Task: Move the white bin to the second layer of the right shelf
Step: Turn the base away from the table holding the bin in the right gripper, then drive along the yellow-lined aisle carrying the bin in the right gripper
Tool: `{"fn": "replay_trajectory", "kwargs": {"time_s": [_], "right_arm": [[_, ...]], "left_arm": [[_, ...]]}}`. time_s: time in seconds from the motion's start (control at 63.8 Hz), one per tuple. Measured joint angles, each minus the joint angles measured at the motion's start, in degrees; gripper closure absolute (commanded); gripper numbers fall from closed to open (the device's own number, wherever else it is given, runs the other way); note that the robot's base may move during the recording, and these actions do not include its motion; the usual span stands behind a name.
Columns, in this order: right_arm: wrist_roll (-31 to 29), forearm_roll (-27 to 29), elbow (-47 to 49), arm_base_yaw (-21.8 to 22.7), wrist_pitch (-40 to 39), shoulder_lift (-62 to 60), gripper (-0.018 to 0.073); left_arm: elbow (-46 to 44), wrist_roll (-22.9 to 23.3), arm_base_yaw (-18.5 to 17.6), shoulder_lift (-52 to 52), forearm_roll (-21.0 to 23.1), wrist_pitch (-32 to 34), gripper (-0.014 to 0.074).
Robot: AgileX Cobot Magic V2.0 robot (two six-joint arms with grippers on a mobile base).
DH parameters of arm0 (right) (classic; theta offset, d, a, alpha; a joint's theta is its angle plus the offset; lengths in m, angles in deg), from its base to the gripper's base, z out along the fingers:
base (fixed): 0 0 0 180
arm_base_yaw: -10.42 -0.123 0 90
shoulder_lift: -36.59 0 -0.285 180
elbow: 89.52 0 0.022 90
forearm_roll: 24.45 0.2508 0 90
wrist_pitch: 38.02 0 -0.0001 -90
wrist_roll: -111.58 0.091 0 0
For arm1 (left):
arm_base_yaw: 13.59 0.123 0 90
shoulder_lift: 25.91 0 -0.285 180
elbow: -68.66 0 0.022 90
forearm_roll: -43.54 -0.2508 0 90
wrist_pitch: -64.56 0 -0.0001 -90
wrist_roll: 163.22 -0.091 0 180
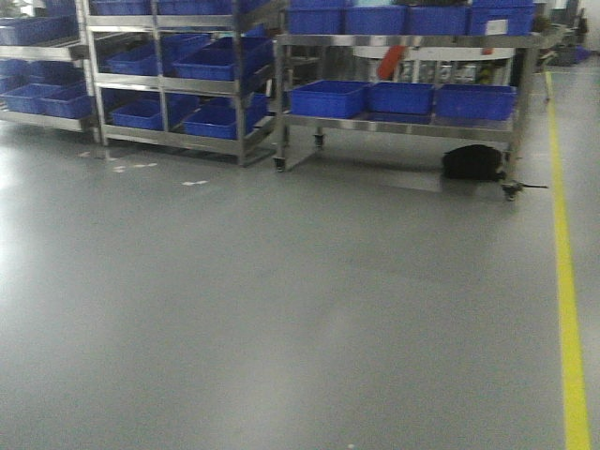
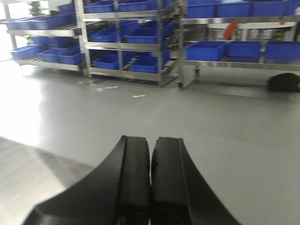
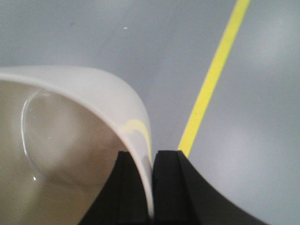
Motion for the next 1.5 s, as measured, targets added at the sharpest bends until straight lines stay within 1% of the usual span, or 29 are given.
{"fn": "replay_trajectory", "kwargs": {"time_s": [0.658,1.003,1.505], "right_arm": [[0.00,-0.19,0.00,0.00,0.00,0.00,0.0502],[0.00,-0.19,0.00,0.00,2.37,-0.24,0.0502],[0.00,-0.08,0.00,0.00,2.48,-0.24,0.0502]], "left_arm": [[0.00,0.00,0.00,0.00,0.00,0.00,0.0512],[0.00,0.00,0.00,0.00,0.00,0.00,0.0512],[0.00,0.00,0.00,0.00,0.00,0.00,0.0512]]}}
